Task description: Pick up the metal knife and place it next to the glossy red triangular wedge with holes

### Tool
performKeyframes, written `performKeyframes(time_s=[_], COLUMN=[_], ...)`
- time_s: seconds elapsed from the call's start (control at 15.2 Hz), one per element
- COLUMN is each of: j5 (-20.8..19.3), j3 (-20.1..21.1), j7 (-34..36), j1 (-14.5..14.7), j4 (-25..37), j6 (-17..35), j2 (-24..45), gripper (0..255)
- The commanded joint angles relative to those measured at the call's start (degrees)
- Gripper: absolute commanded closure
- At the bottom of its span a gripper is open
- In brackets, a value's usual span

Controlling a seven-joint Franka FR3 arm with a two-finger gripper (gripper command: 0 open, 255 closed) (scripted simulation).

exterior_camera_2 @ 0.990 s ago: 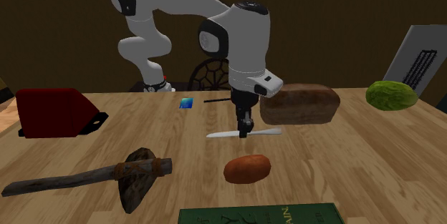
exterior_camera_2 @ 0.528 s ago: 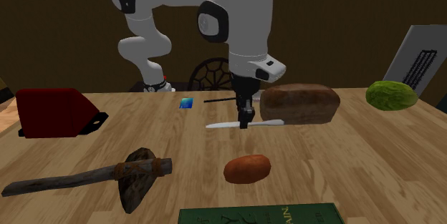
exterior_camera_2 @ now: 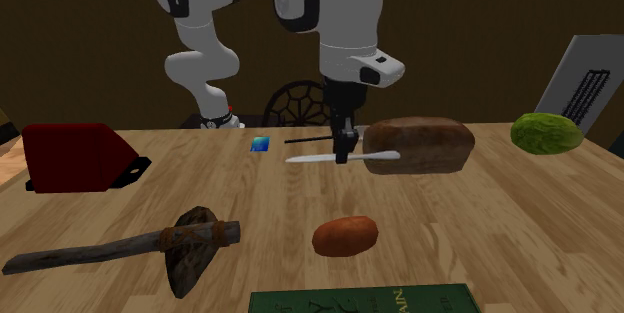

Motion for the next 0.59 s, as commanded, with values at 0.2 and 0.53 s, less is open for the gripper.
performKeyframes(time_s=[0.2, 0.53], j5=[0.03, -0.05], j3=[0.1, 0.15], j7=[-0.06, -0.15], j1=[0.42, 0.93], j4=[3.94, 8.49], j6=[-3.8, -7.89], j2=[0.15, 0.58], gripper=[255, 255])
